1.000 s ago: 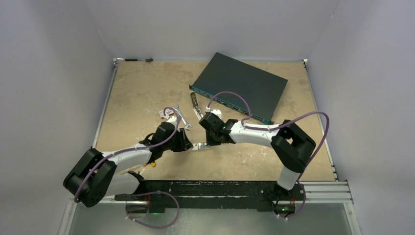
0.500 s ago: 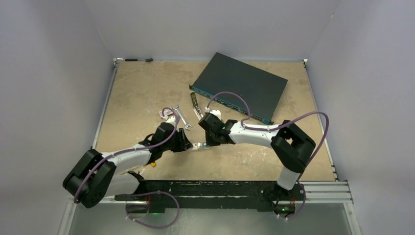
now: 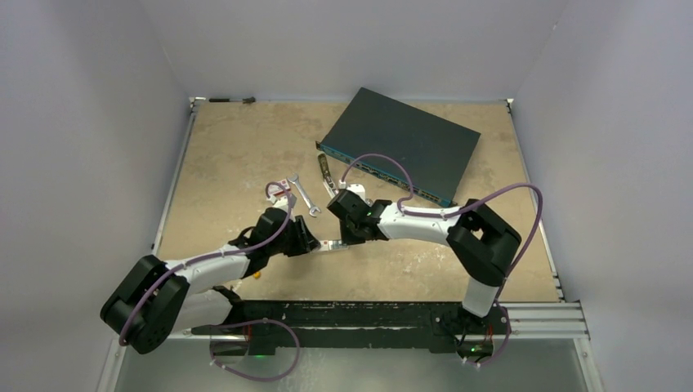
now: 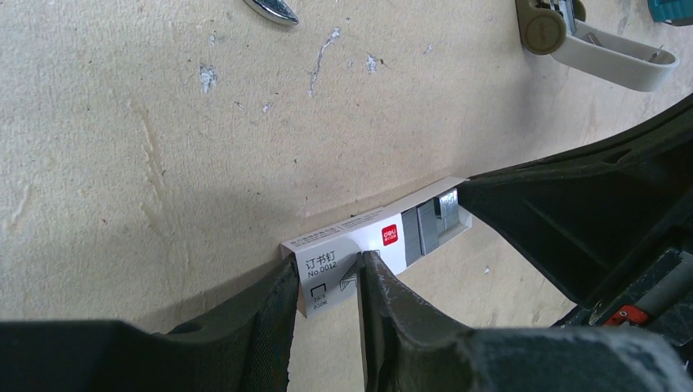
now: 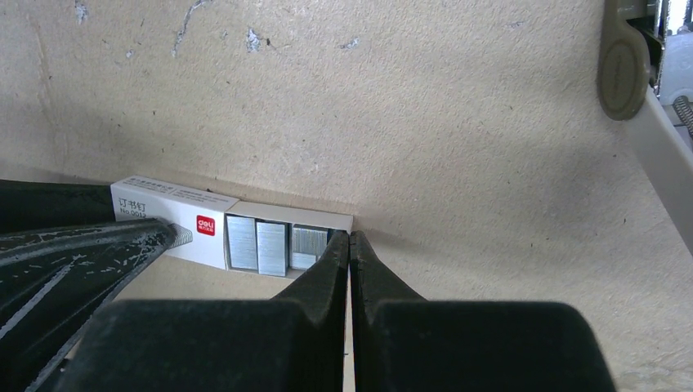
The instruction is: Unload the staples from the stapler
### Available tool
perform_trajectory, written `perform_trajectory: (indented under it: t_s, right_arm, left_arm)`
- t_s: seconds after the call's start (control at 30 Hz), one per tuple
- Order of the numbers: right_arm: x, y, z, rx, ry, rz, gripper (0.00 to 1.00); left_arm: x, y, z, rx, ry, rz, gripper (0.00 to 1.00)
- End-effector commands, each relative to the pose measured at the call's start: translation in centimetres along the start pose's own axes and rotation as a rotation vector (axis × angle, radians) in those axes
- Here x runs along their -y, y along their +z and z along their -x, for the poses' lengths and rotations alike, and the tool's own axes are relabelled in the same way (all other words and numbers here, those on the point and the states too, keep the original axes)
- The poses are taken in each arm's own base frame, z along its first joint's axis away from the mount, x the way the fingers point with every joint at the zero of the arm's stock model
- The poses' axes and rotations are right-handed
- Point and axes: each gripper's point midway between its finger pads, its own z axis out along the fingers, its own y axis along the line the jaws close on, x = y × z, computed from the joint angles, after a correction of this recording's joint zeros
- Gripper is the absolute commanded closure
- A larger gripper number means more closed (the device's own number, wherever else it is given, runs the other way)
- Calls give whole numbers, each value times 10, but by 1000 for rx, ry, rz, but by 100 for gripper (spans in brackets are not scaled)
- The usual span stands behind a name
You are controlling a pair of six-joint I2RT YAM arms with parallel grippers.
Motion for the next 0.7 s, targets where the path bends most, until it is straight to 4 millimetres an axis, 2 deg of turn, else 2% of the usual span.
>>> perform_trajectory:
  t_s: [0.0,0.17,0.67]
  right_arm:
    - [2,-1,3,9,-6,-49,100]
    - [3,-2,4,13,-5,-57,100]
    - [-15,-1,18,26,-7,-41,100]
  left_arm:
    - [3,-1,5,32,-7,-9,69]
    - [2,-2,6,36,-11,-7,69]
    - [6,-1,4,32,-14,-25,69]
